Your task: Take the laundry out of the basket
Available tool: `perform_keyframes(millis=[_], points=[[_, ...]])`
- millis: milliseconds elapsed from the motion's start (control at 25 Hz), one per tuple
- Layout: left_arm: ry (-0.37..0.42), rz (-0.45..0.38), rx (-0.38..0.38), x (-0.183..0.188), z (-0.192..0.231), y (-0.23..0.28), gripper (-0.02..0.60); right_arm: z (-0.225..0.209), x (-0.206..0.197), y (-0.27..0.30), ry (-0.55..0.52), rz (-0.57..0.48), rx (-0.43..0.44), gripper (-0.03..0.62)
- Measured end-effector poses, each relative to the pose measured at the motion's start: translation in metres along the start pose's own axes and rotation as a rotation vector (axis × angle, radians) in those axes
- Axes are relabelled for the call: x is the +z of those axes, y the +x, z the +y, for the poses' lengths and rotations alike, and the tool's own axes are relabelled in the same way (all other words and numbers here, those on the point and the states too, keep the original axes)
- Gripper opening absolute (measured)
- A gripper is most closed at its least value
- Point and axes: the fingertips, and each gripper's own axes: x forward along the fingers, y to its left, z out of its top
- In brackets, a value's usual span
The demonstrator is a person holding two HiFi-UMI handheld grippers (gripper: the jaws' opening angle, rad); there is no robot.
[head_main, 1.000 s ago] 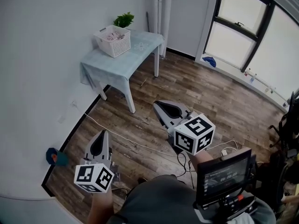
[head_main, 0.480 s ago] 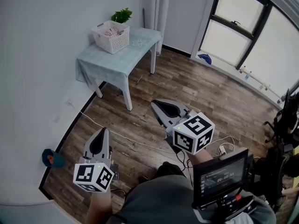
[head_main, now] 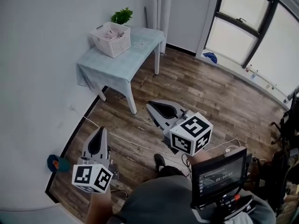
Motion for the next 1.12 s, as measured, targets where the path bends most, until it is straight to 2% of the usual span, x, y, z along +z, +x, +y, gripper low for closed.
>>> perform_keyframes(millis=[320,480,600,680,800,920,1120], points=[[0.0,0.025,0.029,0.008,0.003,0.087,0.009,-0.074,0.012,0.033,0.028,0.003,0.035,0.017],[-0.063,0.048,0.028,0.012,0.004,0.122,0.009,-0.108,0.022,0.052,0.076,-0.017,0.046,0.017],[0.016,0.068,0.074,0.014,0.006,0.137,0.009,-0.122,0.025,0.066,0.076,-0.013,0.096,0.017],[0.035,0.077,0.091,0.016,0.012,0.146,0.009,-0.134,0.025,0.077,0.072,-0.001,0.112,0.017],[0.01,0.094,0.093,0.015,0.023,0.156,0.009,-0.149,0.024,0.094,0.095,0.0,0.113,0.017],[0.024,0.105,0.109,0.019,0.039,0.168,0.009,-0.159,0.025,0.116,0.087,0.01,0.111,0.017],[0.01,0.096,0.093,0.023,0.071,0.194,0.009,-0.172,0.035,0.153,0.072,0.016,0.057,0.017]])
